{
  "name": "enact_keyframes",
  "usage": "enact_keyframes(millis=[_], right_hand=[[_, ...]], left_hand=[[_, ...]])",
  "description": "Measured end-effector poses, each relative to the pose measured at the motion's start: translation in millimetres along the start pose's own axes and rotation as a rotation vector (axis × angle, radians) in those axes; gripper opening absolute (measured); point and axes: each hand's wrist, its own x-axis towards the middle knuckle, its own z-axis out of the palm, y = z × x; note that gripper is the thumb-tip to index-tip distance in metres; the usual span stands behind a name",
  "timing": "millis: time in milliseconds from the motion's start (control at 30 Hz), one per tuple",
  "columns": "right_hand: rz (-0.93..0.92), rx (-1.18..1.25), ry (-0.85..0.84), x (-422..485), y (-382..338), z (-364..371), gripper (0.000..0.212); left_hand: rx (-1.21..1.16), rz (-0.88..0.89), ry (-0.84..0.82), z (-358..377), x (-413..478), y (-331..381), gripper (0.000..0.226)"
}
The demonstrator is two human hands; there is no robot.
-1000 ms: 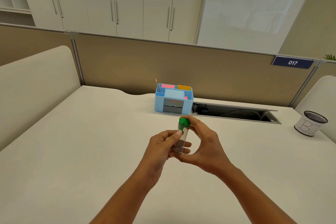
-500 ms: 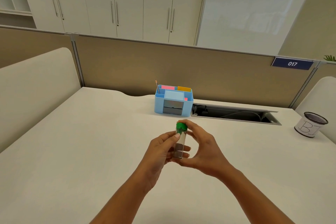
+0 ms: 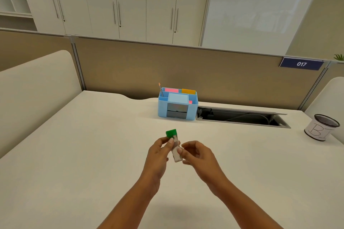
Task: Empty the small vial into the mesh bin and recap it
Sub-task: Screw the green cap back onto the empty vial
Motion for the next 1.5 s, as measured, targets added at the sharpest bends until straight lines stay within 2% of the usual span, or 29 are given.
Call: enact_keyframes(millis=[133, 200, 267, 400, 500, 700, 900, 967, 1033, 1067, 1133, 1500], right_hand=[[0.069, 0.135, -0.021, 8, 9, 8, 0.016], [0.095, 0.148, -0.010, 18, 14, 8, 0.021], [0.113, 0.104, 0.005, 27, 17, 8, 0.029], [0.125, -0.016, 0.062, 59, 22, 8, 0.031], [0.094, -0.136, 0.112, 92, 19, 5, 0.031], [-0.046, -0.338, 0.180, 174, 1, -4, 0.032], [-0.077, -0.584, 0.225, 258, -5, -8, 0.031], [-0.057, -0.630, 0.230, 277, -1, -7, 0.031], [-0.041, -0.660, 0.244, 294, 4, -7, 0.031], [-0.035, -0.670, 0.251, 299, 6, -7, 0.032], [-0.017, -0.685, 0.259, 311, 11, -9, 0.031], [0.014, -0.772, 0.173, 338, 31, -7, 0.022]], left_hand=[[0.032, 0.006, 0.000, 2, 9, -10, 0.016], [0.044, 0.011, -0.015, 2, 17, -17, 0.014], [0.055, 0.009, -0.017, 0, 25, -24, 0.016], [0.135, -0.008, 0.035, -6, 52, -41, 0.028], [0.400, 0.005, 0.059, -14, 79, -58, 0.041], [0.947, 0.099, 0.074, -35, 126, -100, 0.046], [1.231, 0.124, 0.058, -48, 161, -122, 0.057], [1.298, 0.097, 0.052, -50, 164, -124, 0.073], [1.366, 0.090, 0.045, -49, 166, -126, 0.111], [1.377, 0.089, 0.055, -49, 166, -126, 0.122], [1.375, 0.077, 0.062, -49, 168, -128, 0.128], [1.400, 0.049, 0.066, -46, 168, -126, 0.124]])
